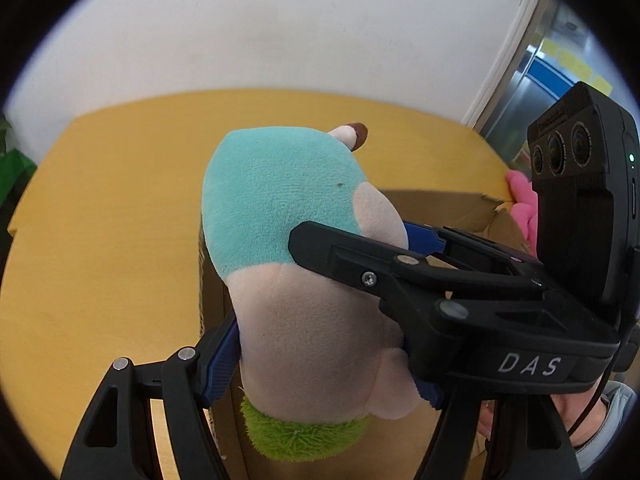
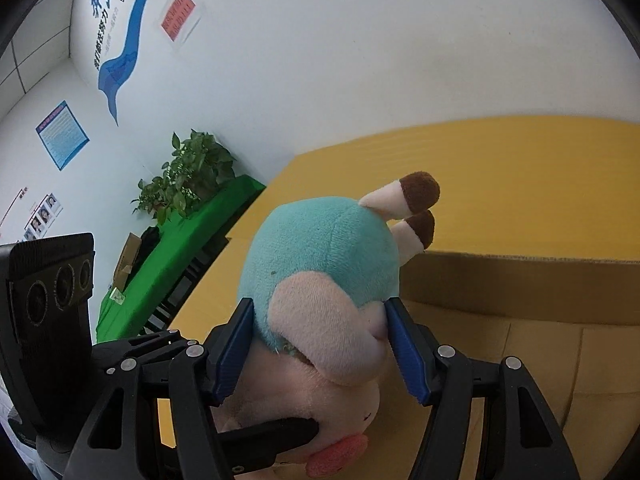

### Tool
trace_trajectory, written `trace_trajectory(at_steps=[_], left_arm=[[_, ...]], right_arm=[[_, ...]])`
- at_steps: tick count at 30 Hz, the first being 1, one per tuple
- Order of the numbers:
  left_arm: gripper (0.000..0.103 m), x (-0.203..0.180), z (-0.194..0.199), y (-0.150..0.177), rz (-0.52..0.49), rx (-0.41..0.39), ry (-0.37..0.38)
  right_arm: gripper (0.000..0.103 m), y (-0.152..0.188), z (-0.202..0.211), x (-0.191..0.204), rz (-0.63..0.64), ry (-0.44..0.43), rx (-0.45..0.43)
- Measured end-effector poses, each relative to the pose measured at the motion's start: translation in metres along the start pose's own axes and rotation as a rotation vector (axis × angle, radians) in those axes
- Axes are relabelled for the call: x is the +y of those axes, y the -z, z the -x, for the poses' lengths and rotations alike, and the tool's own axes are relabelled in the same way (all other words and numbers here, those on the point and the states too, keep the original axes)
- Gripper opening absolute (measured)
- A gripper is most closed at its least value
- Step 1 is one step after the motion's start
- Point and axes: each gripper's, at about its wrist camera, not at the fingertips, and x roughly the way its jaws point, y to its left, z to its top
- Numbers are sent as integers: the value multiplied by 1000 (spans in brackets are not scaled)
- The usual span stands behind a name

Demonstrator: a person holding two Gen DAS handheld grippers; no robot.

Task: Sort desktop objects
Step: 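Lift the plush pig with both tools and carry it over the cardboard box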

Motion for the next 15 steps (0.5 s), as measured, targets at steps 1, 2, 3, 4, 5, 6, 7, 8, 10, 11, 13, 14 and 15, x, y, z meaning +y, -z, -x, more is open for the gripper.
trace_trajectory(at_steps=[1, 2, 3, 4, 5, 6, 7, 8, 10, 11, 13, 14, 15], left_arm=[[73, 0, -7, 3, 3, 19, 1], [73, 0, -15, 6, 7, 40, 4], [73, -1, -21, 9, 9, 60, 3], [74, -1, -26, 11, 13, 77, 2], [75, -1, -32, 15, 19, 97, -1], [77, -1, -35, 17, 23, 107, -9], [77, -1, -38, 20, 27, 116, -23], [77, -3, -37, 23, 26, 119, -35], [77, -9, -25, 29, 23, 95, -63], [77, -14, -15, 31, 10, 71, -92], [77, -20, 3, 35, -17, 32, -126], [77, -23, 12, 39, -17, 16, -134], [77, -25, 19, 44, -14, 7, -136]], right_arm=[[63, 3, -5, -6, -12, 4, 14], [63, 6, -10, -10, -23, 8, 25], [62, 10, -14, -16, -32, 15, 38], [62, 15, -21, -22, -41, 22, 55], [62, 18, -26, -26, -47, 27, 69], [61, 21, -29, -27, -51, 31, 77], [61, 24, -35, -30, -52, 46, 92], [60, 24, -40, -27, -48, 57, 101], [60, 27, -50, -23, -38, 78, 108], [60, 32, -48, -23, -32, 80, 105], [60, 29, -51, -21, -26, 86, 105], [60, 27, -53, -19, -24, 89, 104], [60, 27, -55, -17, -19, 94, 99]])
